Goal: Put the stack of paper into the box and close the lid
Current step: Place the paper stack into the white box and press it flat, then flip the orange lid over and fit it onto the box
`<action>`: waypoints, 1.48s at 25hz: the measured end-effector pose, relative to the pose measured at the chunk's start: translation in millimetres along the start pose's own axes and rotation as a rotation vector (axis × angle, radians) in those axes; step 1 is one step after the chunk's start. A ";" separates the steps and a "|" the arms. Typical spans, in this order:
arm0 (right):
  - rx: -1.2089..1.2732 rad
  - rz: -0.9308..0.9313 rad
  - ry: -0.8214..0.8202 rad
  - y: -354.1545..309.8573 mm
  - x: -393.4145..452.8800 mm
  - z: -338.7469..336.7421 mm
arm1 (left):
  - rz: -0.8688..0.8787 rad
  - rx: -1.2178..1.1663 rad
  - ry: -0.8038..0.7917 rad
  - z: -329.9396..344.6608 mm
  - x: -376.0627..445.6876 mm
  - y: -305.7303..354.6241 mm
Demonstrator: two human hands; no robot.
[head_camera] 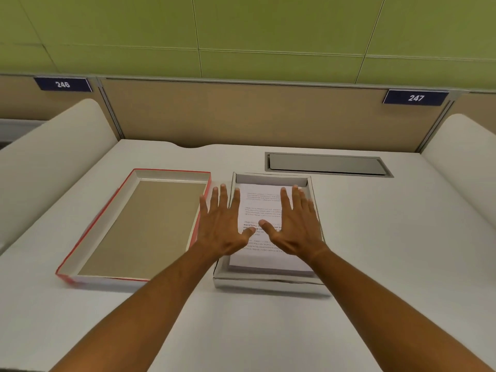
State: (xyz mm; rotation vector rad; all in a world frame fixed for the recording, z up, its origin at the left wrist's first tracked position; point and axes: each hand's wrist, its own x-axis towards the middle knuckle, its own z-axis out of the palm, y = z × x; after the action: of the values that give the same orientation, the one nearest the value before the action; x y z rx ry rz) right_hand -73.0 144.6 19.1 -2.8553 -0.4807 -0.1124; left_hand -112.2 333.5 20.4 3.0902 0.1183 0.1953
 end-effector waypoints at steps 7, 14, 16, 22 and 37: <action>-0.025 -0.051 -0.002 -23.1 -31.9 -9.0 | -0.089 0.071 0.034 -16.9 -46.3 -2.7; -0.040 -0.075 0.008 -43.1 -44.7 -2.4 | -0.135 0.099 -0.012 -19.2 -67.3 -22.8; -0.050 -0.067 -0.001 -48.8 -43.3 2.2 | -0.137 0.094 -0.029 -13.3 -66.2 -32.7; -0.049 0.007 -0.025 -71.4 -25.9 21.8 | -0.158 -0.001 -0.224 10.3 -46.9 -65.8; 0.024 0.103 -0.040 -101.1 9.3 39.9 | -0.373 -0.500 -0.080 -25.1 11.2 -115.1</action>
State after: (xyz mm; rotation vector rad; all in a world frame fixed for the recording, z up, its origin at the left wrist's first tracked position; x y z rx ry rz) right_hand -96.3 250.1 4.3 -2.8568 -0.3394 -0.0311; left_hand -112.8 450.0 41.1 2.5174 0.5441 0.0695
